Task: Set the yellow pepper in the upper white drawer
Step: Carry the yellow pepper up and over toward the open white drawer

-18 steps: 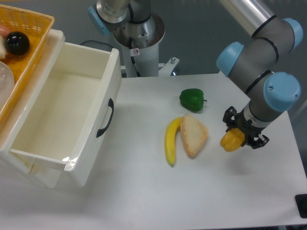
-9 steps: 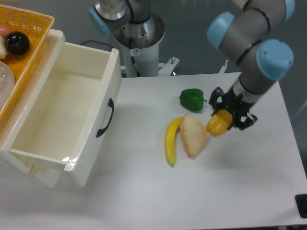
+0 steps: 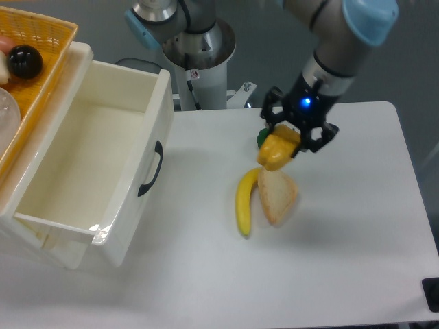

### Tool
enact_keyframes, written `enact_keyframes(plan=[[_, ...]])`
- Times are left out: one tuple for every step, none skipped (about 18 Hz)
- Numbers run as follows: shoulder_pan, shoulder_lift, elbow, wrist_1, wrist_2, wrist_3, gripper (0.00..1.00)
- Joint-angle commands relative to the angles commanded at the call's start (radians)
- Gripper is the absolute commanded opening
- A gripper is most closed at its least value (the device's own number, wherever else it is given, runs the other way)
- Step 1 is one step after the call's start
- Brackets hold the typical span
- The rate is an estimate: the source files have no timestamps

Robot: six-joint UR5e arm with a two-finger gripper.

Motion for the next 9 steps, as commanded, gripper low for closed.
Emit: enact_keyframes(plan=[[-0.018,0.012,0.0,0.002,-0.008,-0.026,0.29],[-0.038,0.022,0.0,0.003,-0.017,-0.054,0.29],[-0.06,0.031,0.0,0.003,-0.028,-0.08,0.29],[-0.081,0.043,-0.002,0.002,-0.041,-0.1,0.29],[-0.098,0.06,-0.005,0.003,-0.055,-0.12,0.29],[-0.109,0.077,-0.008,0.005,-0.069,-0.144,0.29],[-0.121,0.083,-0.008,0.006,-0.081,-0.164,0.29],[-0.14,0.092,-0.008,0.008,-0.089,-0.183,0.29],[-0.164,0.097,-0.008,0.011,-0.089,-0.201,0.29]])
